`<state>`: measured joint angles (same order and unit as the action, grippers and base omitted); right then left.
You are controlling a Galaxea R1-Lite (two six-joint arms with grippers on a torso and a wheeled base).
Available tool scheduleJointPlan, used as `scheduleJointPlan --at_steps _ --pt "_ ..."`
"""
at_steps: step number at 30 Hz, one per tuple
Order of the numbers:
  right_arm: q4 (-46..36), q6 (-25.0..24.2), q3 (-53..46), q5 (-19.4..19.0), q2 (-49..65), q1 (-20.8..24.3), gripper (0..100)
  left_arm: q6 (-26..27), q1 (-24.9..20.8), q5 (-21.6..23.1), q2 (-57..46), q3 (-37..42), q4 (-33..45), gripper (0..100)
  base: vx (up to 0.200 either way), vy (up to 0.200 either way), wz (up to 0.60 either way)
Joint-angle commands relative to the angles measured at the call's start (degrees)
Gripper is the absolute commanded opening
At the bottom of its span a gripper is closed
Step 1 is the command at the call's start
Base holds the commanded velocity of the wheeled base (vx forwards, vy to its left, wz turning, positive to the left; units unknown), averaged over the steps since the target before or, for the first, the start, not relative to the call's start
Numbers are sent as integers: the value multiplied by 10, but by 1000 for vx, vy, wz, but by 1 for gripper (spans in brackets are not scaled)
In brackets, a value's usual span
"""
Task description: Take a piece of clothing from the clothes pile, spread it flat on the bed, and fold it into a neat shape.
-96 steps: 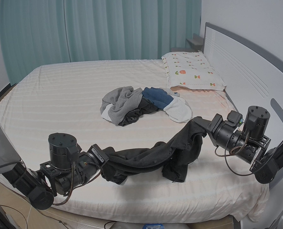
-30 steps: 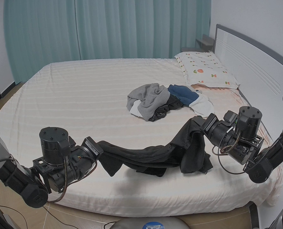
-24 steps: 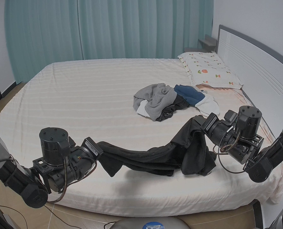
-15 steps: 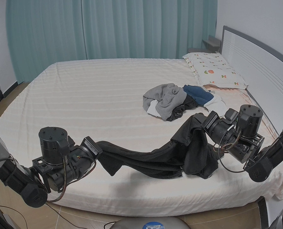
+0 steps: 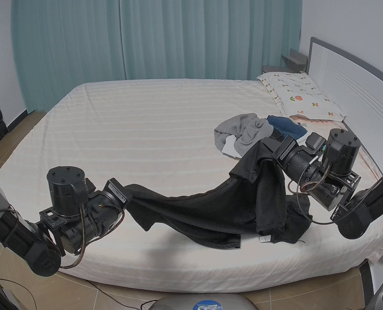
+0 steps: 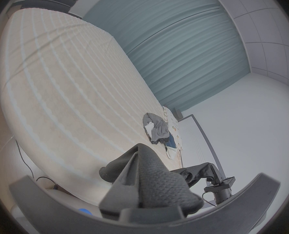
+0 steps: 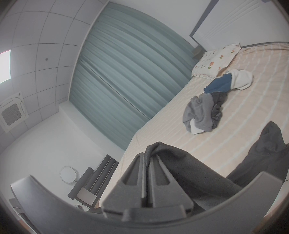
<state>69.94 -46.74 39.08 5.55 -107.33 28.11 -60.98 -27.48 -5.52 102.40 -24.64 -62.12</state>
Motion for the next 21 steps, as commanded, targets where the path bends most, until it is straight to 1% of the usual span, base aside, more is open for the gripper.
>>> scheduleJointPlan --at_steps 1,6,15,18,21 --pt "-2 13 16 0 7 5 0 7 8 0 -12 -1 1 0 0 200 0" --pt "-4 30 20 -1 16 9 0 13 19 0 -13 -3 0 0 0 200 0" --pt "-6 37 21 -2 26 18 0 23 40 0 -21 -9 -1 0 0 200 0" --pt "-7 52 31 -1 32 20 0 24 46 -1 -22 -10 -3 0 0 200 0" --pt "-12 56 33 -2 40 20 0 28 49 -1 -22 -13 -3 0 0 200 0"
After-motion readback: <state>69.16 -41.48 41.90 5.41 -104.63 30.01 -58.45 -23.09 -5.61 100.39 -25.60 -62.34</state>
